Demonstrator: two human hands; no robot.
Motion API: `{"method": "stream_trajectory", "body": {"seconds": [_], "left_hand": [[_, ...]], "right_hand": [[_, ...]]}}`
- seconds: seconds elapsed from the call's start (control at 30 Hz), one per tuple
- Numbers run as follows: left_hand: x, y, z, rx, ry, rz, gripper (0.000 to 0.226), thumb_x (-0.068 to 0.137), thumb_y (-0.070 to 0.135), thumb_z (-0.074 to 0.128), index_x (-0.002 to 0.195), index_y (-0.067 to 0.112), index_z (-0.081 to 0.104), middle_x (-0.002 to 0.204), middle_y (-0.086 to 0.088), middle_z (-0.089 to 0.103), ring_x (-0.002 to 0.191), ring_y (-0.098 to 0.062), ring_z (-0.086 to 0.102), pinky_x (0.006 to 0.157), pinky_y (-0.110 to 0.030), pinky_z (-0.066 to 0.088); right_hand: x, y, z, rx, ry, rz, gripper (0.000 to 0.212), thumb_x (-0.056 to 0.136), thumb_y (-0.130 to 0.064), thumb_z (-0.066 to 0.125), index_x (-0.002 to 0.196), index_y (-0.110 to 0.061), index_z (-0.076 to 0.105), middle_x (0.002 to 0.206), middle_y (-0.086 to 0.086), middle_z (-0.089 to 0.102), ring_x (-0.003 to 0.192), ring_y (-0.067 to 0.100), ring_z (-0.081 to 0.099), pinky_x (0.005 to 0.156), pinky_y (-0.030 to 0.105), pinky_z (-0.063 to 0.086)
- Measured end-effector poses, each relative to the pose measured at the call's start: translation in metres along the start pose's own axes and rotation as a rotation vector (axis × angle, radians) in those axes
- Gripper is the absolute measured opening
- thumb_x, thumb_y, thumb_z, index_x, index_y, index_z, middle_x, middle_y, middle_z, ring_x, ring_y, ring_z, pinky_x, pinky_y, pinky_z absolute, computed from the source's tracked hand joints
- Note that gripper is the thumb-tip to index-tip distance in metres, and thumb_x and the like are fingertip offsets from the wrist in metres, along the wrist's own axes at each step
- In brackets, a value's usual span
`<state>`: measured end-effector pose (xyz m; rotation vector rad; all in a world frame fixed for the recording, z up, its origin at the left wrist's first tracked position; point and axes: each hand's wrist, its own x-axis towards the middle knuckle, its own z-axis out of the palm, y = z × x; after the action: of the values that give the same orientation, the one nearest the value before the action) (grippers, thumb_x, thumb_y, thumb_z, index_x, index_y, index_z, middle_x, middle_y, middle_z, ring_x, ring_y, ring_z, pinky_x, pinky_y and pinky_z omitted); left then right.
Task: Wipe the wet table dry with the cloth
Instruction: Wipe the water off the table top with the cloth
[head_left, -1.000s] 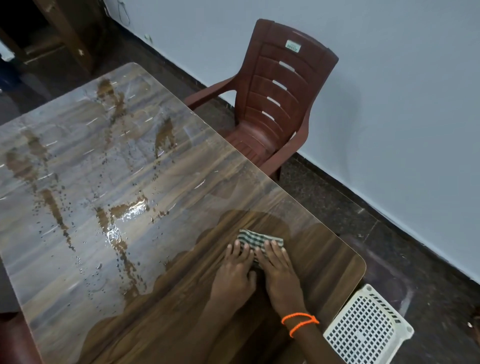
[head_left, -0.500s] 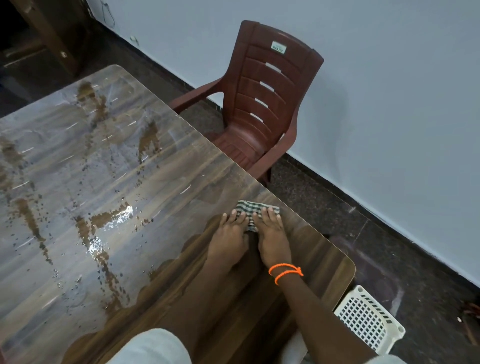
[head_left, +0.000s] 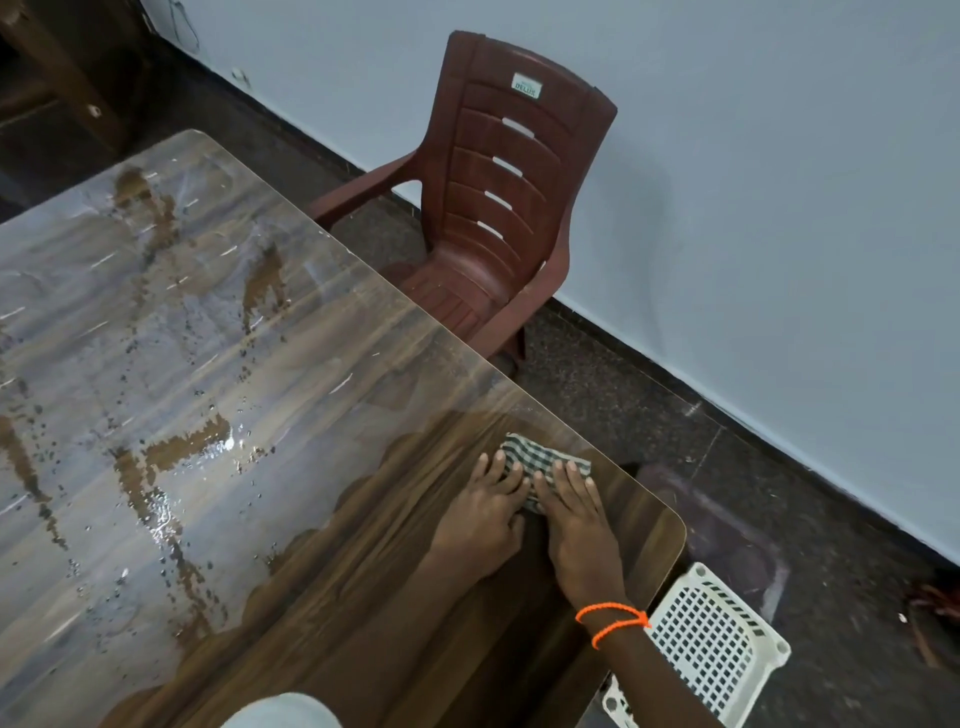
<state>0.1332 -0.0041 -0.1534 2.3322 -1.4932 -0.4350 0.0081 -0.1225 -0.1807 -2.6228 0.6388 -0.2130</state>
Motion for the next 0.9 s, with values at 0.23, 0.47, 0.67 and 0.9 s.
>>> {"method": "stream_trajectory", "body": {"seconds": [0.23,0.47,0.67,0.9], "left_hand": [[0.060,0.008,-0.003,0.074,-0.002,0.008,0.050,0.084,0.017,0.043,0.131,0.010,0.059,0.137,-0.012,0.057,0.138,-0.033,0.038,0.118,-0.042,0.011],[0.075,-0.027,-0.018,0.086,0.038,-0.041,0.048,0.087,0.013,0.047,0.134,0.014,0.057,0.141,-0.008,0.053,0.141,-0.029,0.034,0.119,-0.041,0.010],[0.079,-0.067,-0.038,0.046,0.085,-0.163,0.049,0.089,0.012,0.045,0.138,0.015,0.053,0.145,-0.006,0.049,0.143,-0.027,0.030,0.120,-0.040,0.009],[0.037,-0.103,-0.049,-0.061,0.121,-0.332,0.057,0.083,0.019,0.034,0.133,0.007,0.057,0.144,-0.012,0.049,0.142,-0.031,0.032,0.119,-0.040,0.006]], "right_hand": [[0.042,0.027,-0.010,0.057,0.065,0.133,0.050,0.089,-0.010,0.037,0.135,-0.017,0.053,0.149,0.011,0.038,0.143,0.020,0.022,0.118,0.034,0.010],[0.084,0.013,0.006,0.081,0.088,0.082,0.047,0.091,0.001,0.049,0.134,-0.015,0.054,0.149,0.012,0.038,0.143,0.022,0.023,0.118,0.040,0.015],[0.131,-0.022,0.023,0.046,0.047,0.025,0.052,0.088,0.005,0.047,0.136,-0.014,0.051,0.149,0.013,0.038,0.144,0.027,0.021,0.119,0.038,0.008],[0.142,-0.070,0.050,0.034,-0.037,-0.113,0.054,0.086,0.004,0.049,0.137,-0.013,0.050,0.150,0.014,0.037,0.144,0.029,0.019,0.119,0.040,0.007]]}}
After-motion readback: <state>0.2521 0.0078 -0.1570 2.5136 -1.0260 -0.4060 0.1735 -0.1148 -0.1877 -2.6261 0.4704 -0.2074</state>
